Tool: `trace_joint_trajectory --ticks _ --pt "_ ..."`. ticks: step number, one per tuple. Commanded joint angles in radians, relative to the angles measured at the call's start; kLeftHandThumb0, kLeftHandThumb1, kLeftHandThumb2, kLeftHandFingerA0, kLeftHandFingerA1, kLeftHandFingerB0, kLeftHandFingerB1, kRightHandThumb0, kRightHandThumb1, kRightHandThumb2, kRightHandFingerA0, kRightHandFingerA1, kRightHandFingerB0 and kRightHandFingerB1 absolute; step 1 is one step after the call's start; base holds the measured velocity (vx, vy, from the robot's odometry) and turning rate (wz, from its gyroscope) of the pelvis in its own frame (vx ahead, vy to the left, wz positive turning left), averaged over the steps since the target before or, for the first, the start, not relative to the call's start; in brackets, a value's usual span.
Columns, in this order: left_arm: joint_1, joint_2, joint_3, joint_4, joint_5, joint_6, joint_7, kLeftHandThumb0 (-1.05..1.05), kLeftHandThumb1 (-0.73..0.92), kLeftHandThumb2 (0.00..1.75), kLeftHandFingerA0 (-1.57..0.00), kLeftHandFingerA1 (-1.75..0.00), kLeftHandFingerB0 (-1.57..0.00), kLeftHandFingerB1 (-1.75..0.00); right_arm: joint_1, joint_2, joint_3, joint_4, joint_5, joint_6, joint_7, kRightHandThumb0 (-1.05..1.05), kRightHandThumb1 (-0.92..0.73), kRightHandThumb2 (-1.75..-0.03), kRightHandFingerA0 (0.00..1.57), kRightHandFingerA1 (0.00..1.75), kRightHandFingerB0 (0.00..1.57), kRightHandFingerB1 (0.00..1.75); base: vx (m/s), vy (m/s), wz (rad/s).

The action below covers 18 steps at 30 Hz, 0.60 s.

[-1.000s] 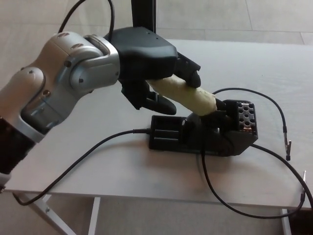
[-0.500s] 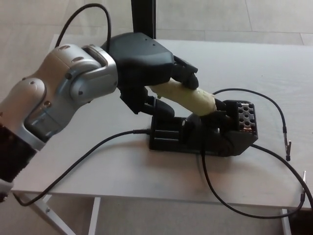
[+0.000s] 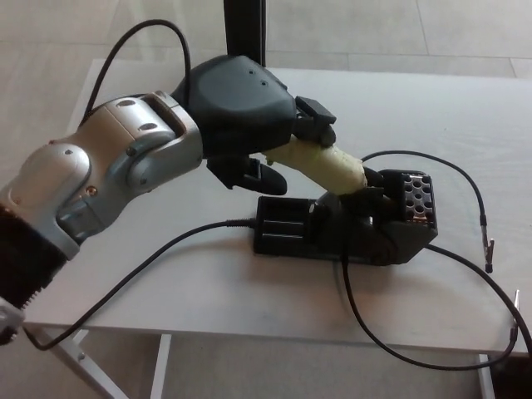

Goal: Use the left hand of the robot to grab the soldering gun kept on the middle of the table and pull it out of its base and keep it on the left side of the base

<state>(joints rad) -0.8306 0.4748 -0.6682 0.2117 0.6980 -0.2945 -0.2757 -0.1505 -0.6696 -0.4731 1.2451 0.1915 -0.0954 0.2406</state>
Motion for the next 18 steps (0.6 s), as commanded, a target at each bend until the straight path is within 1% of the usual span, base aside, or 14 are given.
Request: trace_joint_trajectory --ticks 1,2,3,4,5,6,7,8,9,11,12,13,15,18 --pt "0.026 0.003 -0.087 0.095 0.283 -0.082 0.339 -0.24 0.58 0.64 -0.91 -1.52 -0.69 -0.69 -0.007 -0.022 0.013 -0.008 -0.012 -0.014 -0.037 -1.01 -0.43 -1.28 1.24 1.28 0.17 0.99 0.0 0.0 0.0" --pt "0.026 -0.005 -0.08 0.111 0.262 -0.096 0.357 -0.19 0.56 0.7 -1.06 -1.68 -0.79 -0.77 -0.008 -0.019 0.011 -0.01 -0.009 -0.016 -0.041 -0.94 -0.47 -1.31 1.0 1.27 0.27 1.0 0.0 0.0 0.0" --pt "0.024 -0.008 -0.08 0.125 0.268 -0.107 0.4 -0.19 0.56 0.7 -1.06 -1.68 -0.79 -0.77 -0.007 -0.018 0.008 -0.014 -0.006 -0.019 -0.043 -0.94 -0.47 -1.31 1.0 1.27 0.27 1.0 0.0 0.0 0.0" --pt "0.018 -0.007 -0.088 0.136 0.285 -0.107 0.437 -0.23 0.54 0.73 -1.01 -1.68 -0.86 -0.83 -0.009 -0.016 0.004 -0.014 -0.001 -0.017 -0.05 -0.91 -0.42 -1.26 1.03 1.47 0.01 1.59 0.0 0.0 0.0" --pt "0.02 -0.007 -0.086 0.133 0.281 -0.102 0.431 -0.23 0.55 0.78 -0.98 -1.69 -0.88 -0.99 -0.008 -0.016 0.004 -0.015 -0.002 -0.021 -0.052 -0.93 -0.51 -1.33 1.02 1.24 0.24 0.98 0.0 0.0 0.0" --pt "0.022 -0.005 -0.087 0.129 0.283 -0.095 0.429 -0.21 0.52 0.8 -0.96 -1.67 -0.89 -1.12 -0.008 -0.015 0.003 -0.016 -0.001 -0.024 -0.054 -0.88 -0.48 -1.32 1.11 1.27 0.24 0.98 0.0 0.0 0.0" --pt "0.021 -0.006 -0.09 0.129 0.285 -0.092 0.434 -0.21 0.52 0.8 -0.96 -1.67 -0.89 -1.12 -0.008 -0.015 0.002 -0.016 0.0 -0.024 -0.054 -0.88 -0.48 -1.32 1.11 1.27 0.24 0.98 0.0 0.0 0.0" --pt "0.023 -0.005 -0.093 0.126 0.288 -0.082 0.427 -0.22 0.56 0.77 -0.96 -1.6 -0.9 -1.11 -0.004 -0.015 -0.001 -0.016 0.004 -0.031 -0.049 -0.89 -0.5 -1.32 1.06 1.22 0.24 0.97 0.0 0.0 0.0" --pt "0.029 0.006 -0.098 0.116 0.306 -0.076 0.44 -0.25 0.54 0.74 -0.94 -1.56 -0.89 -0.98 -0.004 -0.012 -0.011 -0.017 0.013 -0.033 -0.053 -0.92 -0.46 -1.31 1.09 1.24 0.31 1.07 0.0 0.0 0.0" --pt "0.024 0.01 -0.105 0.135 0.318 -0.093 0.494 -0.22 0.53 0.79 -0.95 -1.55 -0.91 -1.0 -0.006 -0.013 -0.011 -0.016 0.012 -0.029 -0.059 -0.9 -0.46 -1.32 1.1 1.22 0.3 1.06 0.0 0.0 0.0" --pt "0.02 0.011 -0.112 0.146 0.328 -0.093 0.52 -0.23 0.52 0.79 -0.96 -1.49 -0.92 -0.97 -0.005 -0.013 -0.014 -0.018 0.016 -0.03 -0.056 -0.89 -0.47 -1.32 1.1 1.22 0.31 1.06 0.0 0.0 0.0" --pt "0.022 0.012 -0.112 0.151 0.328 -0.094 0.533 -0.24 0.55 0.81 -0.94 -1.49 -0.92 -0.98 -0.006 -0.012 -0.017 -0.018 0.019 -0.03 -0.055 -0.88 -0.48 -1.32 1.08 1.21 0.31 1.05 0.0 0.0 0.0" --pt "0.029 0.015 -0.105 0.161 0.32 -0.102 0.566 -0.27 0.61 0.77 -0.97 -1.4 -0.85 -0.84 -0.006 -0.012 -0.017 -0.017 0.019 -0.031 -0.058 -0.87 -0.49 -1.33 1.12 1.21 0.3 1.04 0.0 0.0 0.0" --pt "0.03 0.011 -0.107 0.182 0.327 -0.115 0.64 -0.26 0.58 0.79 -0.99 -1.45 -0.89 -0.94 -0.004 -0.01 -0.02 -0.015 0.019 -0.034 -0.063 -0.88 -0.49 -1.34 1.13 1.21 0.31 1.06 0.0 0.0 0.0"
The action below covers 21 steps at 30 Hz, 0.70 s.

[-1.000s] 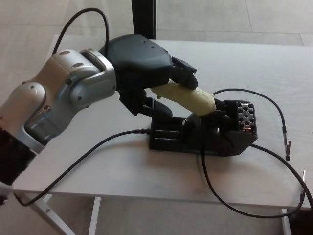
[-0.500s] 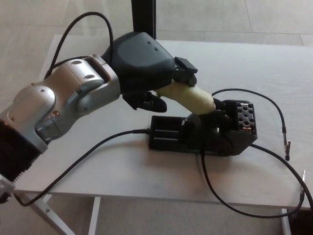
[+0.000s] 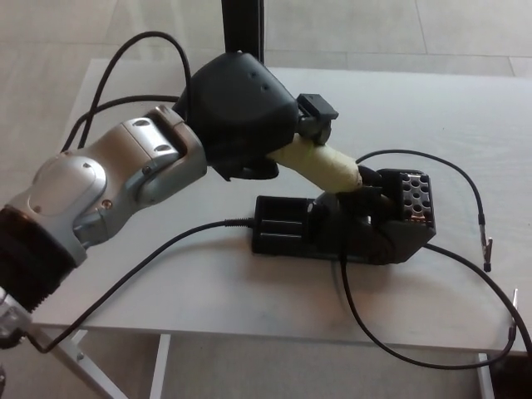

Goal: Use the left hand of the robot to grab the soldering gun kept on the middle of the table and pull it out of its base and keep it on the left side of the base

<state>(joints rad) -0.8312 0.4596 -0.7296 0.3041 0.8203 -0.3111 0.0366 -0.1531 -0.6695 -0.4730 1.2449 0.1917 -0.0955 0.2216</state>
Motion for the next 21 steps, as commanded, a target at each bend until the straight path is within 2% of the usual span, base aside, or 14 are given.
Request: trace_joint_trajectory --ticks 1,3,4,6,7,9,11,13,14,15,16,18,19,21 --pt "0.034 0.027 -0.047 0.082 0.212 -0.09 0.336 -0.26 0.56 0.81 -0.99 -1.5 -0.89 -0.95 0.002 -0.01 -0.021 -0.016 0.019 -0.037 -0.046 -0.89 -0.48 -1.33 1.15 1.21 0.33 1.08 0.0 0.0 0.0" --pt "0.034 0.025 -0.049 0.087 0.215 -0.091 0.351 -0.26 0.56 0.8 -0.99 -1.5 -0.89 -0.9 0.003 -0.01 -0.022 -0.015 0.019 -0.037 -0.048 -0.88 -0.46 -1.33 1.18 1.19 0.33 1.08 0.0 0.0 0.0" --pt "0.035 0.025 -0.047 0.088 0.214 -0.091 0.356 -0.26 0.56 0.81 -0.98 -1.51 -0.88 -0.92 0.002 -0.009 -0.025 -0.016 0.022 -0.032 -0.049 -0.84 -0.48 -1.43 1.2 1.21 0.17 1.55 0.0 0.0 0.0" --pt "0.031 0.023 -0.045 0.094 0.212 -0.098 0.368 -0.26 0.55 0.8 -0.99 -1.52 -0.9 -0.91 0.002 -0.009 -0.027 -0.015 0.023 -0.032 -0.047 -0.83 -0.47 -1.46 1.19 1.21 0.15 1.55 0.0 0.0 0.0" --pt "0.019 0.023 -0.037 0.114 0.194 -0.134 0.39 -0.24 0.52 0.77 -1.0 -1.5 -0.93 -0.93 0.003 -0.01 -0.02 -0.009 0.013 -0.04 -0.053 -0.83 -0.48 -1.35 1.19 1.19 0.11 1.53 0.0 0.0 0.0" --pt "0.004 0.036 -0.021 0.114 0.171 -0.156 0.365 -0.22 0.55 0.82 -0.97 -1.59 -0.9 -1.09 0.001 -0.009 -0.027 -0.01 0.021 -0.033 -0.053 -0.89 -0.48 -1.41 1.21 1.21 0.2 1.52 0.0 0.0 0.0" --pt "-0.005 0.048 -0.004 0.111 0.159 -0.158 0.341 -0.26 0.57 0.74 -0.96 -1.54 -0.9 -0.97 0.0 -0.01 -0.025 -0.009 0.017 -0.032 -0.055 -0.89 -0.47 -1.44 1.19 1.21 0.19 1.57 0.0 0.0 0.0" --pt "-0.011 0.051 0.003 0.114 0.156 -0.161 0.332 -0.26 0.57 0.74 -0.96 -1.54 -0.9 -0.97 0.0 -0.01 -0.022 -0.01 0.014 -0.033 -0.058 -0.89 -0.47 -1.44 1.19 1.21 0.19 1.57 0.0 0.0 0.0" --pt "-0.018 0.083 0.027 0.089 0.144 -0.161 0.294 -0.29 0.5 0.69 -0.94 -1.56 -0.91 -0.94 0.0 -0.01 -0.025 -0.005 0.017 -0.036 -0.056 -0.87 -0.47 -1.4 1.24 1.17 0.26 1.47 0.0 0.0 0.0" --pt "-0.023 0.095 0.034 0.086 0.153 -0.163 0.302 -0.27 0.47 0.65 -0.97 -1.53 -0.94 -0.88 0.001 -0.01 -0.025 -0.007 0.018 -0.035 -0.054 -0.83 -0.58 -1.38 1.23 1.17 0.45 1.08 0.0 0.0 0.0" --pt "-0.029 0.107 0.045 0.092 0.149 -0.179 0.306 -0.26 0.48 0.66 -0.97 -1.55 -0.95 -0.9 0.003 -0.01 -0.022 -0.007 0.014 -0.039 -0.051 -0.89 -0.47 -1.41 1.2 1.18 0.26 1.5 0.0 0.0 0.0" --pt "-0.033 0.122 0.067 0.092 0.125 -0.201 0.286 -0.28 0.49 0.66 -0.96 -1.54 -0.95 -0.89 0.002 -0.011 -0.022 -0.002 0.014 -0.041 -0.052 -0.87 -0.46 -1.38 1.19 1.17 0.27 1.49 0.0 0.0 0.0" --pt "-0.046 0.153 0.084 0.096 0.126 -0.223 0.284 -0.22 0.44 0.76 -1.0 -1.51 -0.96 -0.88 0.002 -0.011 -0.023 -0.001 0.015 -0.039 -0.052 -0.9 -0.43 -1.41 1.21 1.17 0.3 1.45 0.0 0.0 0.0" --pt "-0.05 0.174 0.102 0.099 0.133 -0.236 0.284 -0.2 0.43 0.78 -1.0 -1.49 -0.96 -0.9 0.002 -0.011 -0.024 0.001 0.017 -0.04 -0.052 -0.88 -0.43 -1.4 1.22 1.17 0.3 1.46 0.0 0.0 0.0"
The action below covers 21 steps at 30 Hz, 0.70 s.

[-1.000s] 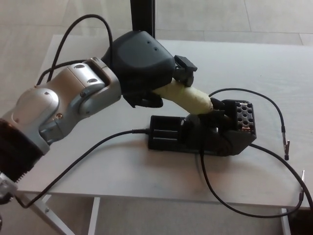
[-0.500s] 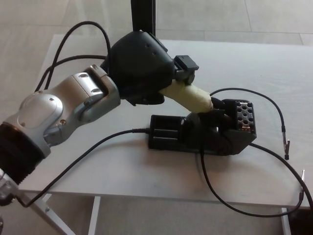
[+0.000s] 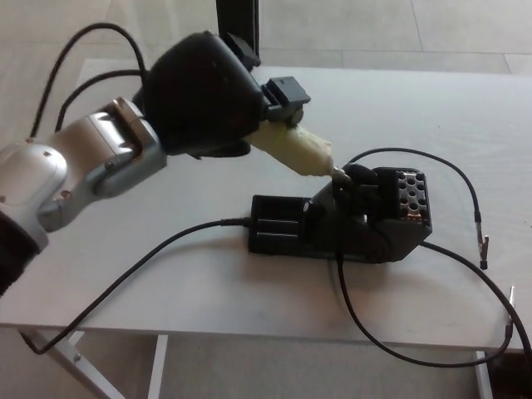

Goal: Use the left hand of the robot to grab the soldering gun kept on the middle of the table and pull it out of its base and keep it on the left side of the base

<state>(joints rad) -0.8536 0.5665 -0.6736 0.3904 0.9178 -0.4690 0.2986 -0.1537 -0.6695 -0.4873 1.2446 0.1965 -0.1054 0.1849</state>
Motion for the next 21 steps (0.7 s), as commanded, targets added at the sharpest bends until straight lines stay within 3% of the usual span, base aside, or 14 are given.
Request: trace_joint_trajectory --ticks 1,4,5,6,7,8,11,12,13,14,15,17,20,21 --pt "-0.025 0.086 0.065 0.02 0.014 -0.093 0.005 -0.16 0.43 0.99 -1.0 -1.41 -0.92 -0.97 0.003 -0.012 -0.009 0.0 0.012 -0.029 -0.015 -0.83 -0.56 -1.37 1.23 1.17 0.49 1.1 0.0 0.0 0.0" --pt "-0.019 0.134 0.107 0.026 0.013 -0.119 0.024 -0.13 0.37 1.0 -1.0 -1.42 -0.94 -0.96 0.003 -0.013 -0.008 -0.001 0.011 -0.029 -0.016 -0.82 -0.57 -1.38 1.24 1.16 0.5 1.11 0.0 0.0 0.0" --pt "-0.008 0.161 0.132 0.04 -0.012 -0.152 0.024 -0.11 0.32 1.06 -1.0 -1.41 -0.93 -1.1 0.004 -0.015 -0.01 0.0 0.013 -0.025 -0.016 -0.87 -0.42 -1.39 1.24 1.15 0.32 1.45 0.0 0.0 0.0" --pt "-0.003 0.173 0.144 0.046 -0.02 -0.164 0.022 -0.09 0.3 1.07 -1.02 -1.3 -0.94 -1.1 0.002 -0.016 -0.011 0.001 0.015 -0.021 -0.015 -0.83 -0.56 -1.37 1.23 1.17 0.51 1.11 0.0 0.0 0.0" --pt "0.0 0.175 0.154 0.049 -0.02 -0.172 0.02 -0.09 0.3 1.07 -1.02 -1.3 -0.94 -1.1 0.002 -0.017 -0.012 0.001 0.015 -0.02 -0.015 -0.83 -0.56 -1.37 1.23 1.17 0.51 1.11 0.0 0.0 0.0" --pt "0.014 0.192 0.17 0.049 -0.03 -0.176 0.013 -0.12 0.36 1.13 -1.02 -1.32 -0.93 -1.2 0.003 -0.017 -0.011 -0.001 0.015 -0.02 -0.012 -0.87 -0.44 -1.4 1.21 1.18 0.32 1.45 0.0 0.0 0.0" --pt "0.037 0.213 0.204 0.047 -0.041 -0.185 -0.003 -0.12 0.36 1.13 -1.02 -1.32 -0.93 -1.2 0.005 -0.018 -0.011 -0.003 0.015 -0.021 -0.007 -0.87 -0.44 -1.4 1.21 1.18 0.32 1.45 0.0 0.0 0.0" --pt "0.08 0.236 0.23 0.022 -0.049 -0.168 -0.014 -0.13 0.4 1.08 -1.0 -1.4 -0.89 -1.22 0.005 -0.016 -0.021 0.0 0.027 -0.018 0.001 -0.87 -0.41 -1.39 1.25 1.16 0.35 1.46 0.0 0.0 0.0" --pt "0.11 0.237 0.249 0.012 -0.071 -0.162 -0.026 -0.12 0.42 1.06 -0.95 -1.54 -0.82 -1.31 0.003 -0.016 -0.021 0.004 0.026 -0.015 -0.002 -0.81 -0.54 -1.36 1.23 1.17 0.52 1.11 0.0 0.0 0.0" --pt "0.169 0.235 0.268 -0.013 -0.099 -0.115 -0.074 -0.1 0.47 0.98 -0.87 -1.64 -0.79 -1.42 0.001 -0.015 -0.023 0.01 0.027 -0.015 -0.004 -0.81 -0.55 -1.36 1.25 1.16 0.56 1.13 0.0 0.0 0.0" --pt "0.204 0.229 0.28 -0.018 -0.101 -0.108 -0.076 -0.1 0.48 0.95 -0.88 -1.6 -0.82 -1.36 0.003 -0.013 -0.024 0.016 0.027 -0.021 0.002 -0.8 -0.42 -1.36 1.2 1.15 0.36 1.46 0.0 0.0 0.0" --pt "0.252 0.216 0.298 -0.028 -0.086 -0.103 -0.042 -0.08 0.47 0.89 -0.96 -1.5 -0.91 -1.22 0.005 -0.011 -0.019 0.013 0.021 -0.021 -0.001 -0.85 -0.42 -1.41 1.21 1.16 0.37 1.44 0.0 0.0 0.0" --pt "0.319 0.193 0.31 -0.039 -0.056 -0.101 0.005 -0.07 0.45 0.86 -0.98 -1.49 -0.93 -1.17 0.004 -0.01 -0.016 0.014 0.018 -0.025 0.002 -0.82 -0.41 -1.36 1.2 1.12 0.34 1.47 0.0 0.0 0.0" --pt "0.344 0.183 0.314 -0.045 -0.049 -0.092 0.009 -0.07 0.46 0.85 -0.97 -1.48 -0.93 -1.18 -0.001 -0.007 -0.015 0.01 0.017 -0.019 -0.003 -0.79 -0.39 -1.43 1.2 1.15 0.3 1.54 0.0 0.0 0.0"
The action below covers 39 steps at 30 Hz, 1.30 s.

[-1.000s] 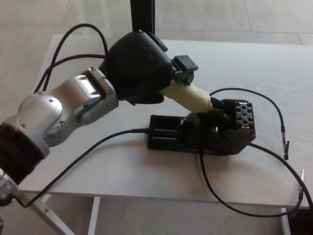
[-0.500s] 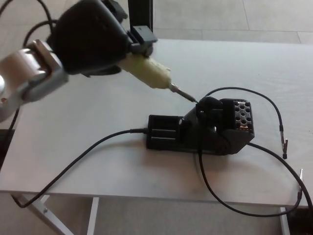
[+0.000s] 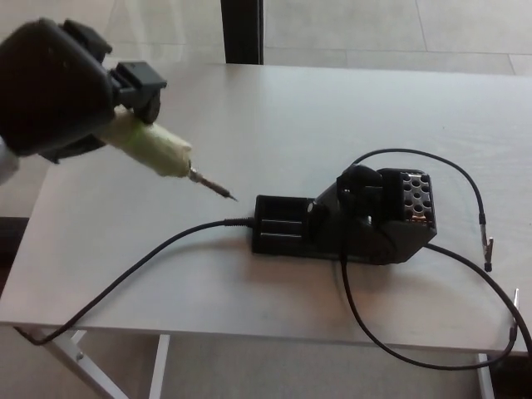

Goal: Use the left hand of the robot to grab the soldering gun kept on the middle of the table and pull it out of its base and keep it on the left side of the base

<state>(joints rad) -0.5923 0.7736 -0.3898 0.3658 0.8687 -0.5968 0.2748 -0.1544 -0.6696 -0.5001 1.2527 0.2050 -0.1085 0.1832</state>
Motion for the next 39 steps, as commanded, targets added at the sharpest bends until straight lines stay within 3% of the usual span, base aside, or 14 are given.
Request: trace_joint_trajectory --ticks 1,4,5,8,24,27,29,30,31,33,34,35,37,39 --pt "0.088 -0.027 0.034 -0.022 0.002 0.037 0.031 -0.07 0.46 0.85 -0.97 -1.48 -0.93 -1.18 -0.001 -0.007 -0.002 0.002 0.009 -0.016 -0.002 -0.79 -0.39 -1.43 1.2 1.15 0.3 1.54 0.0 0.0 0.0" --pt "0.173 -0.103 0.026 -0.021 -0.021 0.077 0.0 -0.09 0.51 0.88 -0.9 -1.59 -0.86 -1.29 -0.008 -0.005 -0.005 0.008 0.012 -0.012 -0.002 -0.78 -0.39 -1.4 1.25 1.1 0.35 1.47 0.0 0.0 0.0" --pt "0.201 -0.13 0.026 -0.036 -0.015 0.094 0.003 -0.09 0.59 0.89 -0.97 -1.63 -0.78 -1.33 -0.007 -0.001 -0.005 0.005 0.013 -0.018 0.0 -0.77 -0.56 -1.36 1.25 1.14 0.58 1.11 0.0 0.0 0.0" --pt "0.247 -0.187 0.033 -0.041 -0.039 0.119 -0.02 -0.11 0.58 0.87 -0.83 -1.7 -0.74 -1.49 -0.005 -0.002 -0.002 -0.007 0.011 -0.012 0.001 -0.82 -0.43 -1.39 1.25 1.13 0.4 1.43 0.0 0.0 0.0" --pt "0.392 -0.315 0.059 -0.107 -0.115 0.229 -0.167 -0.07 0.66 0.86 -0.73 -1.75 -0.66 -1.59 -0.01 -0.002 -0.007 -0.006 0.021 0.003 0.014 -0.81 -0.5 -1.35 1.24 1.15 0.65 1.15 0.0 0.0 0.0" --pt "0.403 -0.31 0.053 -0.131 -0.114 0.26 -0.214 -0.03 0.61 0.91 -0.77 -1.75 -0.66 -1.6 -0.01 -0.005 -0.001 -0.006 0.014 0.004 0.012 -0.72 -0.46 -1.38 1.24 1.14 0.66 1.15 0.0 0.0 0.0" --pt "0.408 -0.304 0.055 -0.134 -0.126 0.259 -0.227 -0.09 0.55 0.98 -1.14 -1.4 -0.92 -1.24 -0.012 -0.005 0.006 -0.002 0.006 0.002 0.006 -0.59 -0.14 -1.64 1.22 1.1 0.6 1.34 0.0 0.0 0.0" --pt "0.414 -0.309 0.059 -0.156 -0.132 0.311 -0.279 -0.11 0.73 0.77 -0.77 -1.75 -0.61 -1.38 -0.012 -0.005 0.006 0.0 0.008 0.001 0.008 -0.54 -0.42 -1.41 1.24 1.14 0.67 1.14 0.0 0.0 0.0" --pt "0.408 -0.306 0.05 -0.192 -0.11 0.412 -0.391 -0.25 0.75 0.61 -0.5 -1.09 -0.38 -0.53 -0.01 -0.006 0.006 0.001 0.008 -0.003 0.01 -0.68 -0.23 -1.58 1.24 1.09 0.73 1.32 0.0 0.0 0.0" --pt "0.392 -0.299 0.035 -0.215 -0.079 0.49 -0.491 -0.25 0.75 0.61 -0.5 -1.09 -0.38 -0.53 -0.009 -0.006 0.005 0.001 0.011 -0.003 0.011 -0.68 -0.23 -1.58 1.24 1.09 0.73 1.32 0.0 0.0 0.0" --pt "0.358 -0.29 0.023 -0.24 -0.098 0.609 -0.697 -0.38 0.63 0.59 -0.18 -0.65 -0.01 -0.25 -0.009 -0.005 0.005 0.001 0.012 -0.002 0.009 -0.58 -0.1 -1.72 1.28 1.1 0.65 1.36 0.0 0.0 0.0" --pt "0.357 -0.289 0.021 -0.248 -0.099 0.626 -0.724 -0.38 0.63 0.59 -0.18 -0.65 -0.01 -0.25 -0.006 -0.005 0.004 0.001 0.012 -0.003 0.009 -0.58 -0.1 -1.72 1.28 1.1 0.65 1.36 0.0 0.0 0.0" --pt "0.336 -0.278 0.013 -0.276 -0.093 0.687 -0.834 -0.5 0.58 0.57 0.0 0.0 0.0 0.0 -0.005 -0.006 0.01 -0.002 0.006 -0.007 0.009 -0.57 -0.12 -1.75 1.31 1.11 0.64 1.36 0.0 0.0 0.0" --pt "0.308 -0.263 0.006 -0.28 -0.092 0.708 -0.905 -0.55 0.54 0.72 0.0 0.0 0.0 0.0 -0.005 -0.007 0.012 -0.005 0.005 -0.005 0.008 -0.56 -0.15 -1.75 1.33 1.11 0.66 1.37 0.0 0.0 0.0"
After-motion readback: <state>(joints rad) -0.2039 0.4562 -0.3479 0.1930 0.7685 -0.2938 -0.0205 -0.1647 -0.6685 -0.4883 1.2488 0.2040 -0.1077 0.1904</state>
